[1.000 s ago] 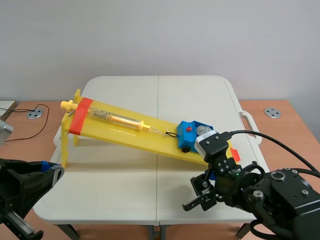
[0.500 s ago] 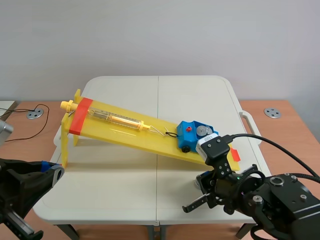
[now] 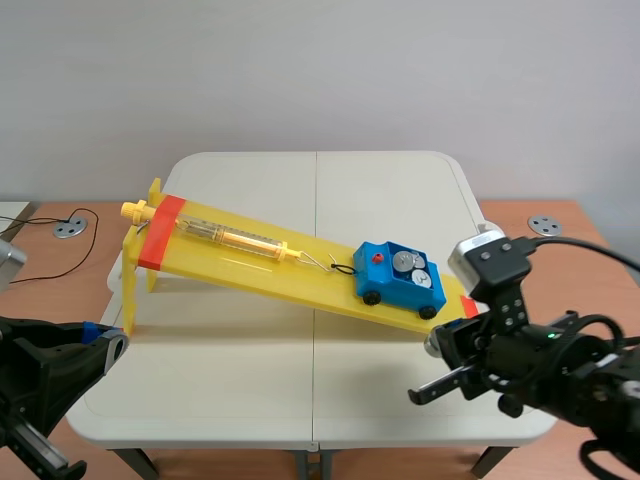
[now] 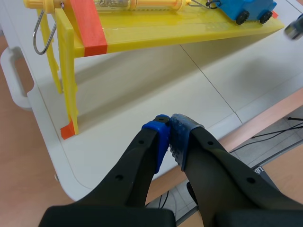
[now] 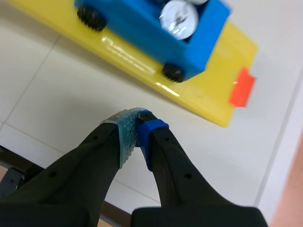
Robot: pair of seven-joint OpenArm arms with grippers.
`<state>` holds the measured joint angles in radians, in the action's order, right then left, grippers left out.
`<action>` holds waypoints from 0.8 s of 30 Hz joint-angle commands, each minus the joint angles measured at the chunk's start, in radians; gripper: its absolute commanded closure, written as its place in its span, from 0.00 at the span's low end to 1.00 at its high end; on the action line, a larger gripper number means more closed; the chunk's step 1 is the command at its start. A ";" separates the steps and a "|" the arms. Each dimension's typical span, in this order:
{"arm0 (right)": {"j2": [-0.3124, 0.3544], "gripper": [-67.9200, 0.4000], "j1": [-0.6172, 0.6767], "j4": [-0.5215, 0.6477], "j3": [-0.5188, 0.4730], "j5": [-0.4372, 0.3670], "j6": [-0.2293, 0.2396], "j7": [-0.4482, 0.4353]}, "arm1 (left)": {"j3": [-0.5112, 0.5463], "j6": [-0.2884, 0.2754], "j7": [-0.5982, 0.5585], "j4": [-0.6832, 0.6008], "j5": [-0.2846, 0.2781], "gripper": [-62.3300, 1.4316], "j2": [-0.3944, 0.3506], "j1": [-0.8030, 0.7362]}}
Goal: Place the four metal weights on the blue cart on the ramp.
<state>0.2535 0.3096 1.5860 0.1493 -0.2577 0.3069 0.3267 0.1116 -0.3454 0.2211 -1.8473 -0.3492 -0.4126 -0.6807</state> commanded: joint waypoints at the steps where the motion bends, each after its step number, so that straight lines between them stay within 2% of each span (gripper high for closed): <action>1: 0.055 0.98 -0.009 0.166 -0.084 -0.103 0.036 -0.059 | 0.010 -0.040 -0.088 -0.076 -0.074 0.93 0.016 0.036; 3: 0.056 0.98 0.005 0.219 -0.121 -0.132 0.059 -0.051 | 0.010 -0.040 -0.088 -0.076 -0.074 0.93 0.016 0.036; 7: 0.051 0.98 -0.020 0.265 -0.150 -0.139 0.058 -0.051 | 0.010 -0.040 -0.088 -0.076 -0.074 0.93 0.015 0.036; 13: 0.028 0.98 -0.127 0.194 -0.137 -0.139 0.057 -0.029 | 0.010 -0.040 -0.088 -0.076 -0.074 0.93 0.016 0.036; 24: -0.019 0.98 -0.282 0.043 -0.036 -0.100 0.057 -0.029 | 0.010 -0.040 -0.088 -0.076 -0.074 0.93 0.016 0.036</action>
<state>0.2398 0.1219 1.5780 0.1146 -0.3214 0.3557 0.4122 0.1116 -0.3454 0.2211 -1.8473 -0.3492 -0.4122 -0.6807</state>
